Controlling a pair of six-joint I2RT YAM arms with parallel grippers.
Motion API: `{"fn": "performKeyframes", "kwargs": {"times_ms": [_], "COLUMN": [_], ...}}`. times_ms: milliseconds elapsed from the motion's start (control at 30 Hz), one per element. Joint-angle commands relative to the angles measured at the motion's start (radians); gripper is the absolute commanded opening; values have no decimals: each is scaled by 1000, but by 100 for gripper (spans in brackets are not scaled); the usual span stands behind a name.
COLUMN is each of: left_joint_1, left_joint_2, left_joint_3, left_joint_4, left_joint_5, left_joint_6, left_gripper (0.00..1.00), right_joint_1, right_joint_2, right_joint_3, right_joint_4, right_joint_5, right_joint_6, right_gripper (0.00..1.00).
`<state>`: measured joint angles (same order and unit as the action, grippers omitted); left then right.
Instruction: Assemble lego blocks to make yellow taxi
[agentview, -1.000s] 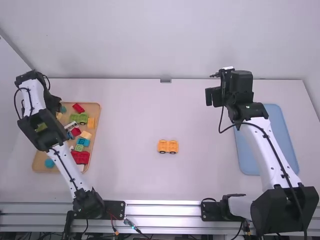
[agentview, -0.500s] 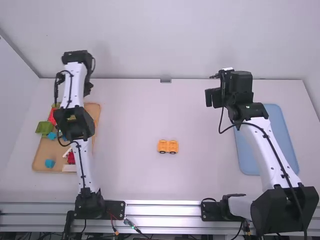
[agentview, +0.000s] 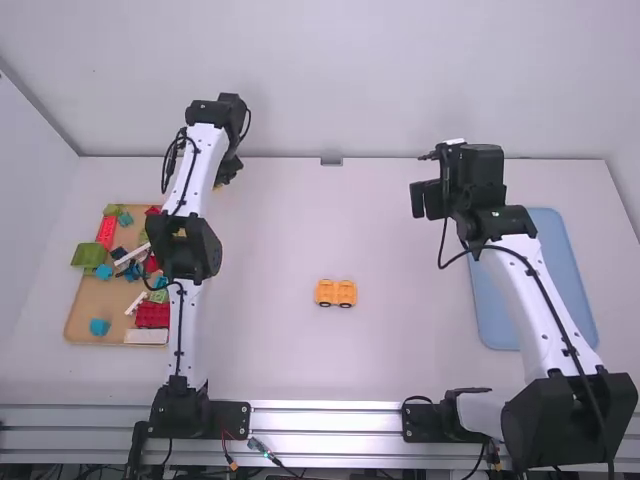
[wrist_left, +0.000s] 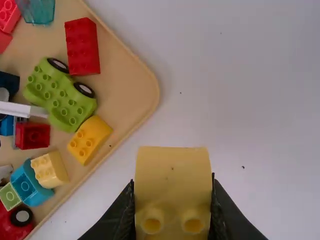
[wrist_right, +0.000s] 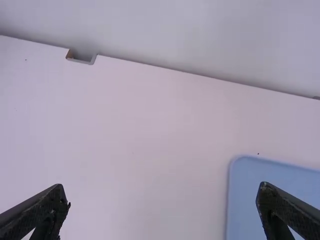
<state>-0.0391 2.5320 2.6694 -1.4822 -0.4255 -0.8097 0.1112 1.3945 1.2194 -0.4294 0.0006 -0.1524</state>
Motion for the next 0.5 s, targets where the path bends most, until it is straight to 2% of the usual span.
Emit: {"fn": "performKeyframes", "kwargs": {"times_ms": [0,100,267,467], "left_joint_1": [-8,-5,18,-6], "left_joint_2": [3,3,3,-41], "left_joint_3": [-11,-34,-98,-266], "left_joint_4": [14,60,89,183], "left_joint_5": [20,79,49,24], "left_joint_6": [32,79,31,6], "left_gripper": [2,2,2,2], "right_joint_1": [0,0,0,0], "right_joint_2": [-14,-14,-14,-14], "right_joint_3": [31,31,31,31], "right_joint_4": [-2,2,0,2], "right_joint_5": [0,0,0,1], "right_joint_6": [-11,-9,-9,-9], "right_gripper": [99,99,99,99]}}
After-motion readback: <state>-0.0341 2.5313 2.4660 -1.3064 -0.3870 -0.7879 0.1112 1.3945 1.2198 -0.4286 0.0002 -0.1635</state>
